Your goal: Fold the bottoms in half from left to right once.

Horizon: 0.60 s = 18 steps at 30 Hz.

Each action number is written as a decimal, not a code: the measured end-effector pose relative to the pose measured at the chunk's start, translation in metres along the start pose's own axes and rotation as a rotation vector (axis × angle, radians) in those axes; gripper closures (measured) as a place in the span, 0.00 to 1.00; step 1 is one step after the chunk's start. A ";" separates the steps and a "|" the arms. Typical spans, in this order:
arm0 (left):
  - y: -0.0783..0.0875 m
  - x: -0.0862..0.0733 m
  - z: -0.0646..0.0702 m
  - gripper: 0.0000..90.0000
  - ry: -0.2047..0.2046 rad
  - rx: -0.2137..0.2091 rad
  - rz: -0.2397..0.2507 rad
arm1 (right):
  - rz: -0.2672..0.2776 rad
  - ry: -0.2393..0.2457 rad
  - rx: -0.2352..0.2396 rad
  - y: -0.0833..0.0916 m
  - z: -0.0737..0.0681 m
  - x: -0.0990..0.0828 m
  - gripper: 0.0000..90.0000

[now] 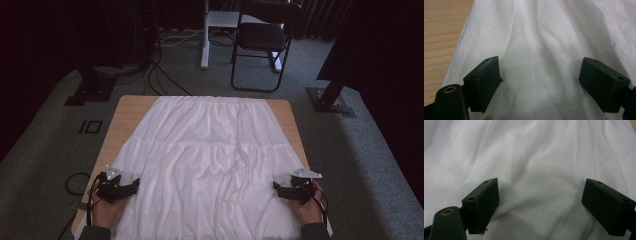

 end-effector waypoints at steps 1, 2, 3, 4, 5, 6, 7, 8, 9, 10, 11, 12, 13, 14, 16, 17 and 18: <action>0.000 0.000 0.000 0.19 0.000 0.002 -0.001 | 0.000 0.000 0.000 0.000 0.000 0.000 0.13; 0.000 0.000 0.000 0.19 0.002 0.003 0.000 | -0.001 0.001 0.002 0.000 -0.001 0.000 0.13; 0.000 0.000 0.001 0.19 -0.004 -0.004 0.000 | -0.001 0.000 0.003 0.000 0.000 0.000 0.13; 0.001 -0.001 0.002 0.19 -0.012 -0.011 -0.001 | -0.001 0.001 0.003 0.000 -0.001 0.000 0.13; 0.003 0.000 0.002 0.19 -0.017 -0.009 0.002 | -0.001 0.000 0.003 0.000 0.000 0.000 0.13; 0.005 0.001 0.001 0.19 -0.021 -0.002 0.015 | -0.001 0.000 0.003 0.000 0.000 0.000 0.13; 0.012 0.006 0.000 0.19 -0.015 0.006 0.046 | -0.001 0.001 0.003 0.000 -0.001 0.000 0.13; 0.016 0.010 0.000 0.19 -0.009 -0.001 0.066 | -0.001 0.001 0.003 0.000 -0.001 0.000 0.14; 0.024 0.016 -0.001 0.19 0.000 -0.013 0.092 | 0.000 0.001 0.003 0.000 -0.001 0.000 0.14; 0.030 0.019 -0.003 0.19 -0.002 -0.016 0.104 | 0.000 0.002 0.004 0.000 -0.001 0.000 0.14; 0.035 0.021 -0.006 0.20 -0.007 -0.007 0.107 | 0.001 0.003 0.005 0.000 -0.001 0.000 0.14; 0.038 0.022 -0.009 0.20 -0.012 0.001 0.108 | 0.001 0.003 0.005 0.000 -0.001 0.000 0.14; 0.044 0.022 -0.014 0.21 -0.011 0.002 0.108 | 0.001 0.003 0.005 0.000 -0.001 0.000 0.14; 0.047 0.022 -0.018 0.25 -0.007 0.000 0.106 | 0.001 0.002 0.005 0.000 -0.001 0.000 0.14; 0.052 0.018 -0.029 0.27 0.018 0.008 0.104 | 0.001 0.003 0.005 0.000 -0.001 0.000 0.14; 0.053 0.015 -0.035 0.27 0.036 0.007 0.097 | 0.001 0.003 0.005 0.000 -0.001 0.000 0.14; 0.054 0.011 -0.040 0.27 0.050 0.007 0.090 | 0.001 0.003 0.005 0.000 -0.001 0.000 0.14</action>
Point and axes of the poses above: each handheld gripper's, and its own axes: y roughly backward along the jaws, x roughly out of its top, z roughly to its right, the point moved 10 cm from there along -y, roughly forward along the jaws, and after that the axes turned 4 degrees about y, right-handed, at the moved point
